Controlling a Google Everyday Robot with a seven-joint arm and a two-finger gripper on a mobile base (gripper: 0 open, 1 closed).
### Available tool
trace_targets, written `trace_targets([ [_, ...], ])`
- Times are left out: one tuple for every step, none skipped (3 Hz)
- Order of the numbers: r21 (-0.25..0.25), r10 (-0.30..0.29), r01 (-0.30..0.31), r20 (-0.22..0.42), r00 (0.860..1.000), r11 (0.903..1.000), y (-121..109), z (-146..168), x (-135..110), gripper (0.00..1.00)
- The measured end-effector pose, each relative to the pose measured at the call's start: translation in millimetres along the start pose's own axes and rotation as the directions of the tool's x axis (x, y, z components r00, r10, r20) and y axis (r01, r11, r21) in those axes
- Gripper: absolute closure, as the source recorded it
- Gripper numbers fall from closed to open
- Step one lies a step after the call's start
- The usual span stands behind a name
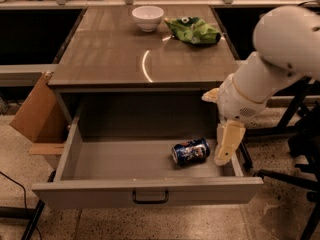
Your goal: Pick pepsi can from top drawer and place on counter
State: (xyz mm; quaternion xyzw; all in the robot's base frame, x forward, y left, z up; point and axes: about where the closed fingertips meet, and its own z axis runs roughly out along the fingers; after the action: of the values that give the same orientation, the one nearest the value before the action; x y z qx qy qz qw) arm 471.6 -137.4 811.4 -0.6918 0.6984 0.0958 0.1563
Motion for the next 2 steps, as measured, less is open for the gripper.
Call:
trace_targets([
  [-0.02, -0.043, 0.043, 0.024, 0.999, 0.9989, -11, 43, 3, 0.0],
  [-0.019, -0.084, 0.085, 0.035, 0.996, 0.9962, -29, 85, 9, 0.0],
])
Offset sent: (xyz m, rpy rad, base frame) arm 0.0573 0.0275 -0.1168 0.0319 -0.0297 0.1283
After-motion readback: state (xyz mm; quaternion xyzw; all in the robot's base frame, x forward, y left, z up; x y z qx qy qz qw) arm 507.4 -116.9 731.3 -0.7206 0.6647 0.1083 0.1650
